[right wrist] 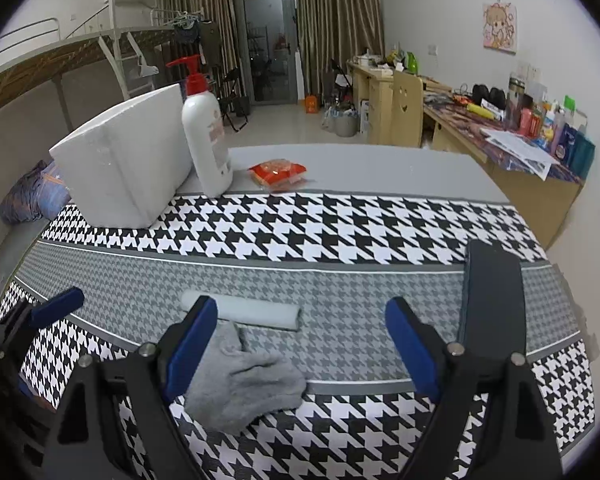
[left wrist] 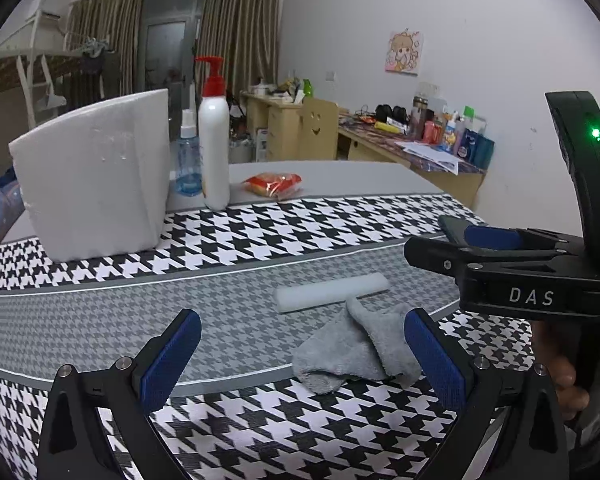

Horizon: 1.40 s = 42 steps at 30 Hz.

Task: Organize soft objects
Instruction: 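Move both tools down toward the grey sock and white foam tube, then close the left gripper on the grey sock while the right gripper grasps the foam tube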

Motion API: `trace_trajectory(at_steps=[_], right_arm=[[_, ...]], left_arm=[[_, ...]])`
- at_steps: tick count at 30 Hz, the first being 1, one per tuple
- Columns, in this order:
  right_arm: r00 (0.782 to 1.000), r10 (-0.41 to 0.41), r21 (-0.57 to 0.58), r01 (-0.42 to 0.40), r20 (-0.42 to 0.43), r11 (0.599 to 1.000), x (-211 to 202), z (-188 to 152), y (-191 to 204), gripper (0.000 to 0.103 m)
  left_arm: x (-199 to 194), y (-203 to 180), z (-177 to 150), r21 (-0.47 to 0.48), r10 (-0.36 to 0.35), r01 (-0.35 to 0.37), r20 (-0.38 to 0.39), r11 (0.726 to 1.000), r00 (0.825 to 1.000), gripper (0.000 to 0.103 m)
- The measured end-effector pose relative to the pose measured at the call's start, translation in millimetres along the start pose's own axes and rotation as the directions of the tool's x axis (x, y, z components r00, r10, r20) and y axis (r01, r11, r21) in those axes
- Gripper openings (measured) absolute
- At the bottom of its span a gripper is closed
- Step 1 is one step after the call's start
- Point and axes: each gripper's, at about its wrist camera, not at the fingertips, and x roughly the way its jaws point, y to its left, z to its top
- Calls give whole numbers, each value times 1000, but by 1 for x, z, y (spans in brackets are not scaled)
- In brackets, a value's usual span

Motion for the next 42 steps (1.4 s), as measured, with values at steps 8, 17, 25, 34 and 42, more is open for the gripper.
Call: trace_trajectory(at_steps=[8,17,25,34,42], right_arm=[[1000,6,-32,-7,-18,999,7,0,-3,89],[996,44,-65,-49,-76,997,26,2,-9,89],[996,50,-105,-58,-80,993,29,3,-10,89],[994,61,-118,-71,-89,991,35,4,-12,89],[987,106,-123,-121,-120,985,45,5,-10,89]], left_arm=[[18,-6,-3,2,12,-12,-62,1000,998,102],[35,-12,-3,7,9,-8,-117,1000,993,102],[45,-20,-3,22,-16,20,-159,1000,987,96],[59,-26,-8,18,-39,45,-246,999,968,62],[53,-18,-9,-17,-143,144,-257,989,956,24]])
